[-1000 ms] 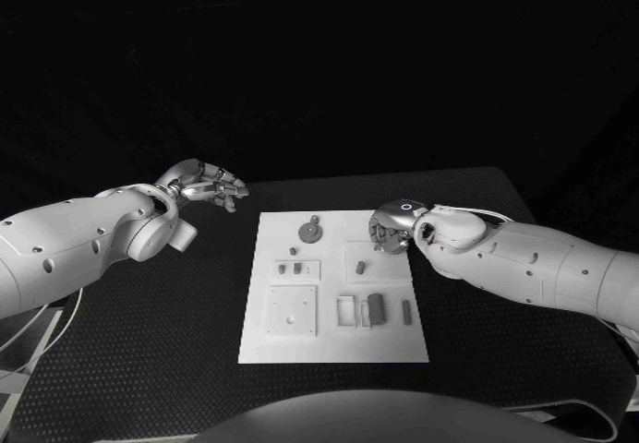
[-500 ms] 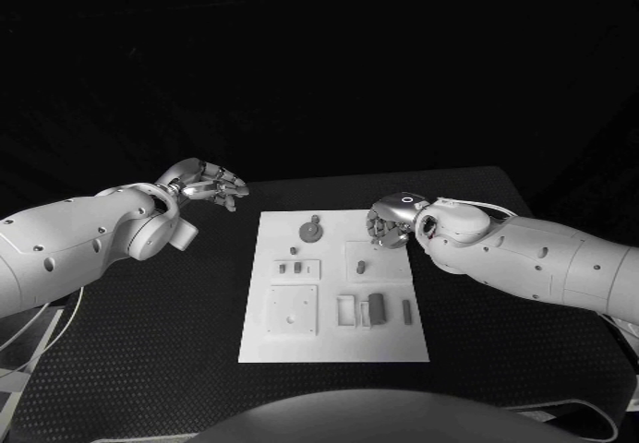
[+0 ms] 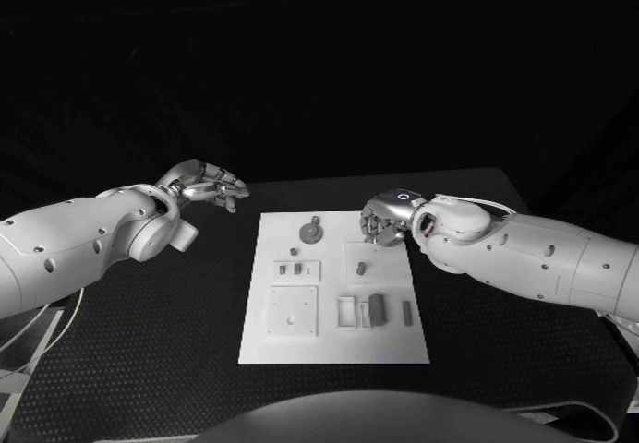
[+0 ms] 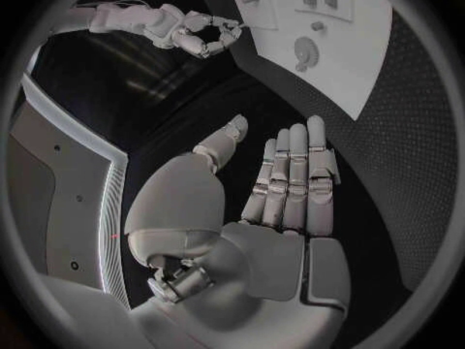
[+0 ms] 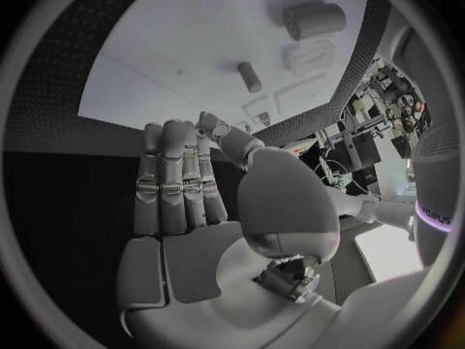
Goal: Assemble the parts on the task board
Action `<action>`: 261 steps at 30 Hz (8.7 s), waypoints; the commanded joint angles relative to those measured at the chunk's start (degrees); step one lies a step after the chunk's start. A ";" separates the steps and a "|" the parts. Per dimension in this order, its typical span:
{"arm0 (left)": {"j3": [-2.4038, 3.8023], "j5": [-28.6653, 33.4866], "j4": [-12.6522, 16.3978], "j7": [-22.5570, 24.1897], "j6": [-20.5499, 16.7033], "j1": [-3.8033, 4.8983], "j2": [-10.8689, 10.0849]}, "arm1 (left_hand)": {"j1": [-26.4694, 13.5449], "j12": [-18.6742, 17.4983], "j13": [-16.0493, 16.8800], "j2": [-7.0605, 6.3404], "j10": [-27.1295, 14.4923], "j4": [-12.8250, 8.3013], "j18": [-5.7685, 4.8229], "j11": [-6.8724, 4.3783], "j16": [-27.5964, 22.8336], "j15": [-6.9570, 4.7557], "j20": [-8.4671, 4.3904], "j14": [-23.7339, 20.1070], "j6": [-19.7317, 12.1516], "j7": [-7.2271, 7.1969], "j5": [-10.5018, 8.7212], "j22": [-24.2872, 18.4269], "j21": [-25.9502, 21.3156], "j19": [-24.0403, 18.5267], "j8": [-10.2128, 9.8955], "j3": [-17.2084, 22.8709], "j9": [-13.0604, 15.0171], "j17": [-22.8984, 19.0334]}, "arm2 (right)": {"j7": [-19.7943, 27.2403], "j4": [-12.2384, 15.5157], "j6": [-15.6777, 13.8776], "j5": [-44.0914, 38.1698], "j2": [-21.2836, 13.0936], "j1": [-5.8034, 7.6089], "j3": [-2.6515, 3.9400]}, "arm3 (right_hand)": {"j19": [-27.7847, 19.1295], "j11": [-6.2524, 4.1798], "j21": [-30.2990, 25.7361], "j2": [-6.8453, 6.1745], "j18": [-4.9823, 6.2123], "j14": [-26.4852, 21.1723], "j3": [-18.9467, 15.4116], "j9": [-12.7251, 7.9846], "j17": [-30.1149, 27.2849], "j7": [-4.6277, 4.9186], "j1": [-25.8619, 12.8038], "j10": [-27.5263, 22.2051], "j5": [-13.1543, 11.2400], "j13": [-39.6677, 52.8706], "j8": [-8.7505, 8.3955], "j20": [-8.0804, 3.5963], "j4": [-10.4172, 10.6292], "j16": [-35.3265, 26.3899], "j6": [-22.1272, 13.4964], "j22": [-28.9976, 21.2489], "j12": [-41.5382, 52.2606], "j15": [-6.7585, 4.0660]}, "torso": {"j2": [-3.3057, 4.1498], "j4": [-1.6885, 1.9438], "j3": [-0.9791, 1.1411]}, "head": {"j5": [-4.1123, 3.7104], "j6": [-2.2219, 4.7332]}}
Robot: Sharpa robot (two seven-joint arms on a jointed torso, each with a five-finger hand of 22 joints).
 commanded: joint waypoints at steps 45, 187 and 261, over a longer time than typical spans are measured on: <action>0.04 0.59 0.84 0.23 -0.20 0.09 0.23 | -0.28 0.33 -0.11 0.03 -0.50 0.50 0.61 -0.03 -0.48 -0.17 0.09 0.44 -0.30 -0.04 0.22 -0.27 0.38 0.40 0.21 -0.01 -0.06 0.32 | -0.29 4.89 5.73 -2.60 10.86 0.05 -5.09 | 0.22 0.18 -0.08 0.52 0.49 -0.27 0.22 0.39 0.15 0.09 -0.21 0.04 0.10 0.34 0.05 0.04 0.24 0.09 -0.06 0.17 -0.80 -0.25 | -0.01 0.06 0.06 | 7.22 -0.89; 0.04 0.81 0.55 -0.21 0.83 0.09 0.76 | -0.16 0.59 -0.31 -0.09 -0.72 0.90 0.53 0.01 -1.18 -0.15 0.08 0.55 -0.44 -0.01 0.22 -0.78 0.39 0.37 0.27 -0.18 -0.13 1.08 | -0.67 1.42 8.20 -5.72 15.71 -2.93 -7.38 | 0.34 0.21 -0.25 0.68 0.48 -0.23 0.26 1.04 0.40 0.14 -0.33 0.12 0.10 0.94 -0.07 -0.03 0.22 0.16 -0.30 0.50 -1.47 -0.23 | 0.01 0.00 -0.02 | 9.19 -0.89; 0.00 1.26 0.27 -0.43 0.38 0.09 -0.27 | -0.15 0.76 -0.52 -0.11 -1.01 1.54 0.52 0.09 -1.82 -0.12 0.09 0.63 -1.46 0.42 0.22 -1.22 0.42 0.29 -0.14 -0.20 -0.37 1.78 | -0.41 11.40 -0.58 3.66 3.26 2.92 -1.28 | 1.08 2.79 0.47 -5.95 0.49 -0.33 -4.14 -0.96 2.34 2.94 -5.20 -7.00 0.08 1.05 -5.49 -0.12 0.55 2.70 -10.35 2.95 -6.26 2.09 | -0.07 -0.25 0.10 | 7.58 -0.89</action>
